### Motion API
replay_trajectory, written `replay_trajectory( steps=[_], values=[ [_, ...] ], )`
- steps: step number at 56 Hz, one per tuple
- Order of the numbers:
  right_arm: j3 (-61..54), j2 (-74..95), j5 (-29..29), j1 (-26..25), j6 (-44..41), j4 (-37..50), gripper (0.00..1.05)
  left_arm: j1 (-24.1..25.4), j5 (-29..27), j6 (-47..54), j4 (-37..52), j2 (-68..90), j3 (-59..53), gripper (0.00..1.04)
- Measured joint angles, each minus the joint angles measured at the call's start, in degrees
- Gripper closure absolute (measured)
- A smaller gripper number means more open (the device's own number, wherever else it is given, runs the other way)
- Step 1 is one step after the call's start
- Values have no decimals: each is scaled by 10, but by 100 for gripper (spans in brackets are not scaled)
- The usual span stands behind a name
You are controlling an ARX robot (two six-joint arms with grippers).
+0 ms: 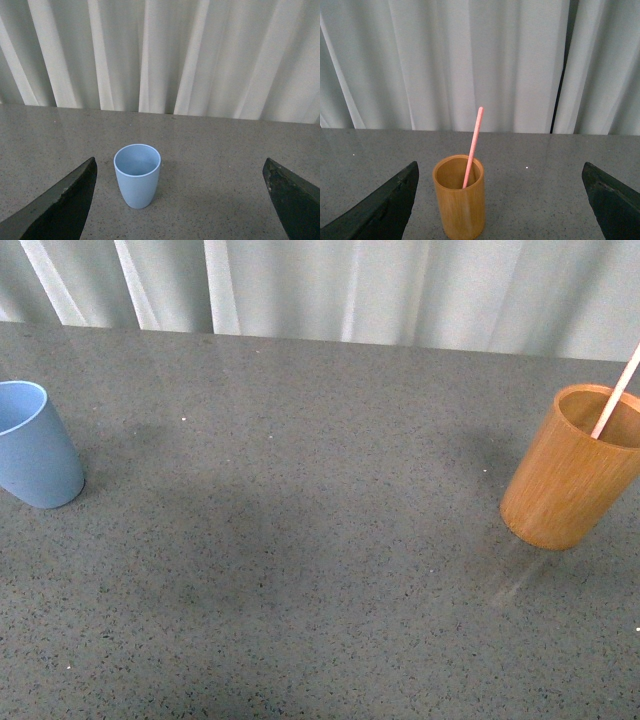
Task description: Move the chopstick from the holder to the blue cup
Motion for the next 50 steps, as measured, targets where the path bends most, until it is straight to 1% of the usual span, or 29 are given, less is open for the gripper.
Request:
replay_trajectory(
  steps=[21,22,23,25,26,27,28,31,33,38,44,47,50],
  values=[
    [0,0,0,0,0,0,10,0,0,0,0,0,0,7],
    [0,0,0,0,0,0,10,0,2,0,-1,1,1,7],
    [0,0,0,0,0,0,10,4,14,-7,-23,15,7,7],
    [0,0,0,0,0,0,10,6,41,-26,-102,64,43,7],
    [0,0,0,0,0,0,10,6,45,-31,-135,102,64,7],
    [0,0,0,0,0,0,10,3,42,-36,-161,165,93,7],
    [0,0,-1,0,0,0,10,2,41,-40,-162,205,110,7],
    [0,0,0,0,0,0,10,-5,21,-44,-135,318,157,7],
    [0,0,0,0,0,0,10,-11,1,-42,-114,366,180,7],
    [0,0,1,0,0,0,10,-15,-8,-51,-67,478,236,7],
    [0,0,0,0,0,0,10,-7,-38,-71,-1,657,317,7],
    [0,0,0,0,0,0,10,-2,-45,-76,16,739,353,7],
    [0,0,0,0,0,0,10,4,-51,-78,21,787,376,7]
  ],
)
